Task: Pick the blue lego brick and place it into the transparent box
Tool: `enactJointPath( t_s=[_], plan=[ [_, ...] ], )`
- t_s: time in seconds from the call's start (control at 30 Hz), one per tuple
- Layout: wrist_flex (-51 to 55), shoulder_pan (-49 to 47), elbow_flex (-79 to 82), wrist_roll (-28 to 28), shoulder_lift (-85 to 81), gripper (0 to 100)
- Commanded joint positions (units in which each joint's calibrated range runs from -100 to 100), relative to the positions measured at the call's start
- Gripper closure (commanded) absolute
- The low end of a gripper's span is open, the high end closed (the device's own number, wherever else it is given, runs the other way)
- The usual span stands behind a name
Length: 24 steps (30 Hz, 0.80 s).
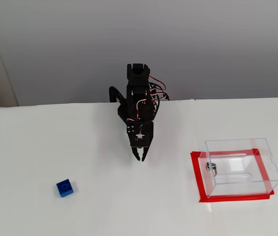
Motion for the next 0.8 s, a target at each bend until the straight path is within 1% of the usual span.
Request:
enactJointPath(
  t_s=[0.0, 0.2, 0.5, 0.63, 0.77],
  plan=[
    [0.5, 0.0, 0.3, 0.0, -0.3, 97],
    [0.1, -2.2, -1.4, -0.1, 0.0, 98],
    [0.0, -4.1, -9.4, 0.3, 0.8, 98],
    [0.0, -3.5, -14.4, 0.3, 6.1, 98],
    [-1.5, -1.8, -23.0, 0.0, 15.4, 98]
  ],
)
